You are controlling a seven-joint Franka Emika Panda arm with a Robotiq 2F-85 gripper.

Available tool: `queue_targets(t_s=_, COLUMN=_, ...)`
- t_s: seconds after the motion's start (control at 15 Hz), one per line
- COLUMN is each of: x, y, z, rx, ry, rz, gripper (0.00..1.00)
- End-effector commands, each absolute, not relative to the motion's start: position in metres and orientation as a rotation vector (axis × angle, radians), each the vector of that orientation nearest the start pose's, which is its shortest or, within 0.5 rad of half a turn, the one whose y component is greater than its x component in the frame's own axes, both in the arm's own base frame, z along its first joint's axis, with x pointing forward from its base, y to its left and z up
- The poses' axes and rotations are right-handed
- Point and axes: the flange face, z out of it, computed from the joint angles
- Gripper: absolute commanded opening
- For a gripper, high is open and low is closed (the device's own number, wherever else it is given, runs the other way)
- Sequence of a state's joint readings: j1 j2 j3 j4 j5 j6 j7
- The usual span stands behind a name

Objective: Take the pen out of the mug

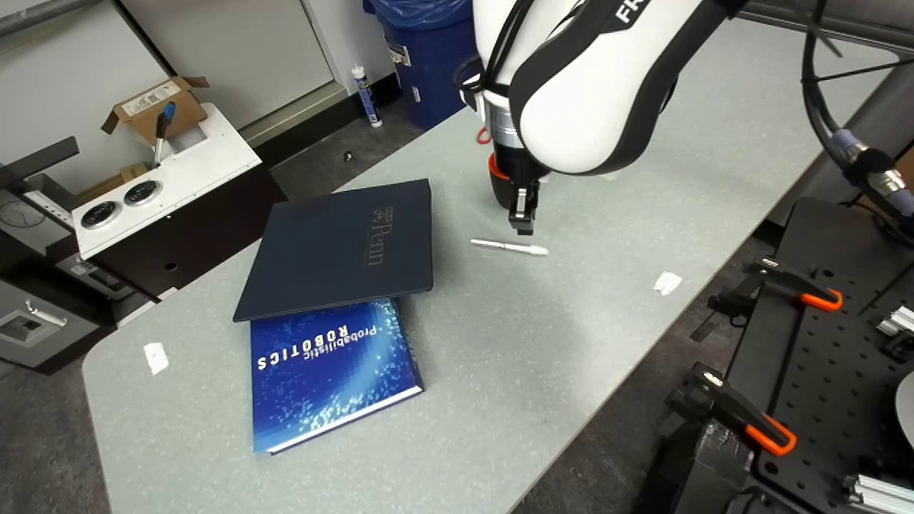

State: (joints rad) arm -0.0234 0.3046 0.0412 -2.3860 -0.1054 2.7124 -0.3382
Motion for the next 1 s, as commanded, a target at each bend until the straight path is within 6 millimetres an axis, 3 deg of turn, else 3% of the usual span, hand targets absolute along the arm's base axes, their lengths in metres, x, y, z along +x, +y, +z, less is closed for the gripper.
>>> queue_targets(t_s=0.0, x=0.506, y=0.016, z=0.2, rx=-3.071, ry=-0.733, rz=-0.037, gripper=0.62)
queue_targets(t_s=0.33, x=0.511, y=0.016, z=0.21, rx=-3.056, ry=-0.712, rz=-0.074, gripper=0.99)
queue_targets(t_s=0.67, x=0.52, y=0.014, z=0.213, rx=-3.038, ry=-0.697, rz=-0.059, gripper=1.0)
queue_targets(t_s=0.93, x=0.516, y=0.017, z=0.206, rx=-3.066, ry=-0.693, rz=-0.072, gripper=1.0)
